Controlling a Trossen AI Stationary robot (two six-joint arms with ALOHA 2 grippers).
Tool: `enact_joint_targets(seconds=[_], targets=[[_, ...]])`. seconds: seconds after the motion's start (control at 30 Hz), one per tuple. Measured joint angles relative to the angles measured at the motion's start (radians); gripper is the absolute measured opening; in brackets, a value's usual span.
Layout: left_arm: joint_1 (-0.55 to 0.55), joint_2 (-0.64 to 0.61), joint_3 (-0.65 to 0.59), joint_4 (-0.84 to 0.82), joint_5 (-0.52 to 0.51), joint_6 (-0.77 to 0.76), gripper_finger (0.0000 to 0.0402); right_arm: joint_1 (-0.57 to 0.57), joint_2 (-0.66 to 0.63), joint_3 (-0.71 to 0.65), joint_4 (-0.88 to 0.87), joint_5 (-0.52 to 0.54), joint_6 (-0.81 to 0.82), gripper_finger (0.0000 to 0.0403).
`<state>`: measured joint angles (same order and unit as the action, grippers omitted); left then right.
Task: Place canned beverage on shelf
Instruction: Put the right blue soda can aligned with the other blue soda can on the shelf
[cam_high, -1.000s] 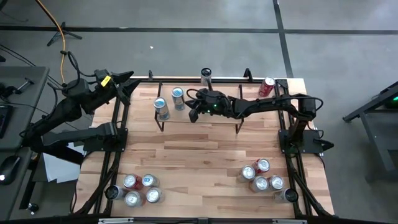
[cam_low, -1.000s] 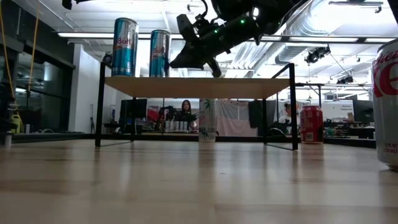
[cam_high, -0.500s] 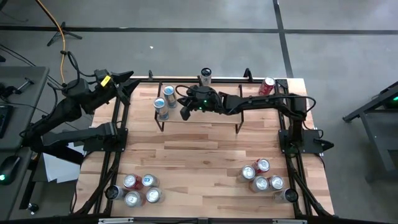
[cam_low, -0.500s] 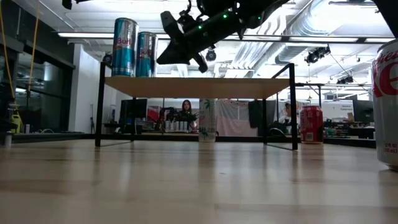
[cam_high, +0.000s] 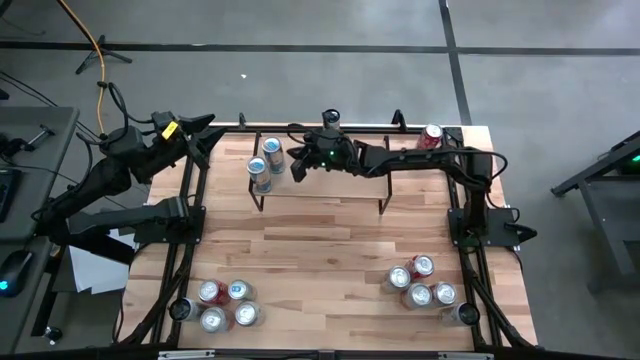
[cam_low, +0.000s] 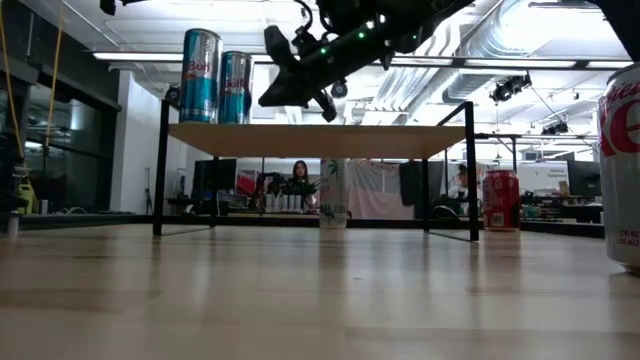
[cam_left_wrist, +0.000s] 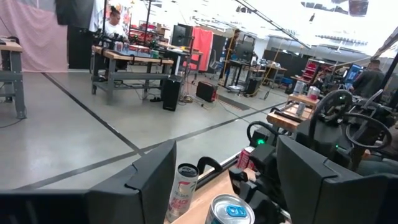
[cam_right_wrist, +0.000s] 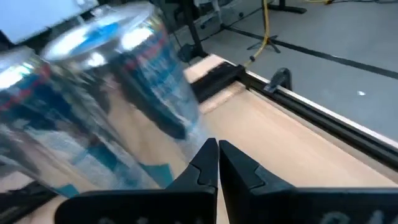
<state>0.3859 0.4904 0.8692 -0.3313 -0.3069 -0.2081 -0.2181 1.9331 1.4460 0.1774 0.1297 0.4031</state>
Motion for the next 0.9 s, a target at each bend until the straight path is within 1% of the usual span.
enact_joint_targets(seconds=[0.2, 0.4, 0.57, 0.67, 0.9], targets=[[0.000, 0.000, 0.000, 0.000, 0.000, 0.000, 0.0213, 0.013, 0.018, 0.000, 0.047, -0.006, 0.062, 0.0000], [0.000, 0.000, 0.000, 0.000, 0.000, 0.000, 0.0213, 0.012, 0.033, -0.001, 0.087, -0.012, 0.072, 0.0000], [0.000, 0.000, 0.000, 0.000, -0.001, 0.000, 0.0213, 0.028, 0.049, -0.001, 0.105, -0.037, 0.086, 0.0000], [0.000, 0.000, 0.000, 0.000, -0.015, 0.000, 0.0213, 0.037, 0.058, -0.001, 0.139, -0.036, 0.086, 0.0000], [0.000, 0.000, 0.000, 0.000, -0.021, -0.001, 0.0213, 0.034, 0.058, -0.001, 0.118, -0.034, 0.020, 0.0000]])
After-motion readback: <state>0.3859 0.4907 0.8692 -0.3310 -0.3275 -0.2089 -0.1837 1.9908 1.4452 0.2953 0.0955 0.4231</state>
